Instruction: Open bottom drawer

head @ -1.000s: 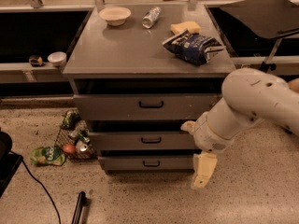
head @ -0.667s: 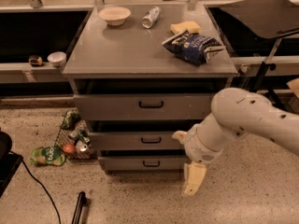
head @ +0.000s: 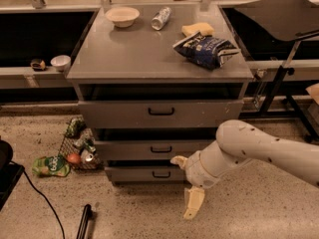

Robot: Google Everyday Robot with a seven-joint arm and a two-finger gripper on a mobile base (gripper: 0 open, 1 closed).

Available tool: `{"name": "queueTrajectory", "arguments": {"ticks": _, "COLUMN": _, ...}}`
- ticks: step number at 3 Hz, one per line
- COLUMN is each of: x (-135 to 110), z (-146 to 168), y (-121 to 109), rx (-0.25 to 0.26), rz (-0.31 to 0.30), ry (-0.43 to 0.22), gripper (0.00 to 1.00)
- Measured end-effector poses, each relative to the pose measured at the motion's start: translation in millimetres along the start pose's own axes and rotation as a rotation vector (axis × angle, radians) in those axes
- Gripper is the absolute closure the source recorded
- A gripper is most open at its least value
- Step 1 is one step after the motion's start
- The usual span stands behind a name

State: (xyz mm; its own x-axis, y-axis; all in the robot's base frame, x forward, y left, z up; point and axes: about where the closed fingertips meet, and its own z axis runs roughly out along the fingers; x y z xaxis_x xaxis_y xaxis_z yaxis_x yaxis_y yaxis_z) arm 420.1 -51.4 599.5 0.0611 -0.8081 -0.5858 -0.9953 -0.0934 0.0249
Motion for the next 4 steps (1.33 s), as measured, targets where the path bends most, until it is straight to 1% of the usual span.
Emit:
{"name": "queueTrajectory", "arguments": {"ticks": 1, "x": 0.0, "z": 0.1, "y": 0.0, "rx": 0.0, "rz": 0.0, "ry": 0.0, "gripper": 0.0}}
{"name": "queueTrajectory", "arguments": {"ticks": 2, "x": 12.3, "z": 11.4, "y": 0.3, "rx": -0.006, "rz": 0.001, "ry": 0.017, "gripper": 0.0}}
{"name": "queueTrajectory", "arguments": {"ticks": 3, "x": 44.2, "z": 39.0, "y": 2.4, "rx": -0.013, "rz": -0.046, "ry": 0.061, "gripper": 0.0}}
{"name": "queueTrajectory", "arguments": {"ticks": 4, "x": 82.4, "z": 66.7, "y": -4.0, "rx": -0.042, "rz": -0.071, "ry": 0.077, "gripper": 0.0}}
